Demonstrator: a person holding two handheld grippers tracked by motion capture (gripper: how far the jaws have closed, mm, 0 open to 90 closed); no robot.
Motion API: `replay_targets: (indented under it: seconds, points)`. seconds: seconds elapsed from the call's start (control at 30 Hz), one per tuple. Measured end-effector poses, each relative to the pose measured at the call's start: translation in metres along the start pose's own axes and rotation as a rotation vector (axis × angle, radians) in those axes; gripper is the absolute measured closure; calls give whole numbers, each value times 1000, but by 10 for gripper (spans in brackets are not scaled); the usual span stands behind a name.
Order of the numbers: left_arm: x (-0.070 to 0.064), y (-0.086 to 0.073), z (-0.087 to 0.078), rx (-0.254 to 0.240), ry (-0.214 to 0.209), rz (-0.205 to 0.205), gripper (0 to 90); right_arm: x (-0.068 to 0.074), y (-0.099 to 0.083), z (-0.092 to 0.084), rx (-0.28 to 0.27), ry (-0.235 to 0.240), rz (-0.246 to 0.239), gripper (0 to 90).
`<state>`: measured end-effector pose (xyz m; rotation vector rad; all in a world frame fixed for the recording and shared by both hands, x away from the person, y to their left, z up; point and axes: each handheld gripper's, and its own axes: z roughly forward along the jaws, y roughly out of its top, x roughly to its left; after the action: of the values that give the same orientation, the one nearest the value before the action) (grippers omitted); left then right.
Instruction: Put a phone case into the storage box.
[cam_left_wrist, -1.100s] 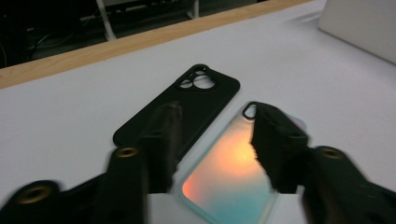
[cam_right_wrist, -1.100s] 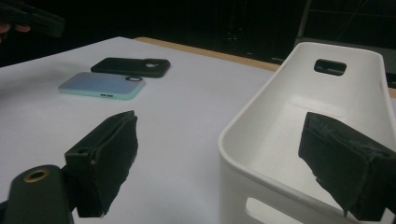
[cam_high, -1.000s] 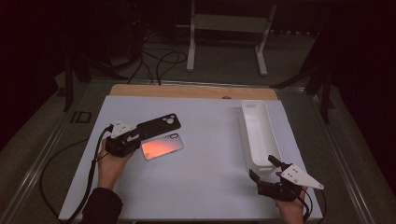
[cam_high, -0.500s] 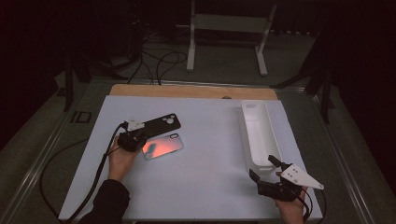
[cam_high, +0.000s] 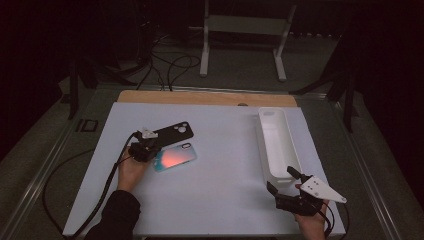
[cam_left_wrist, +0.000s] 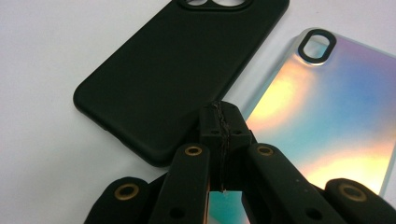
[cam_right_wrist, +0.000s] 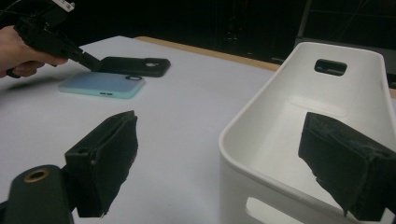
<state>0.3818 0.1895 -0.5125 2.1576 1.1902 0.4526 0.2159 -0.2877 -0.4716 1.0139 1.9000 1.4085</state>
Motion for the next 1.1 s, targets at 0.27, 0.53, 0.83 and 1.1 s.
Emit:
replay_targets:
  seconds: [0.27,0.53,0.83,1.1]
  points:
    - [-7,-2,4,3,-53,15,898,1,0,0,2,3,-1,116]
    - [-24,-5,4,19,-94,75,898,0,0,0,2,-1,-2,116]
    - [-31,-6,3,18,-107,78,894,1,0,0,2,0,-1,116]
    - [-27,-4,-15,-68,-60,25,793,-1,0,-1,-3,-4,1,116]
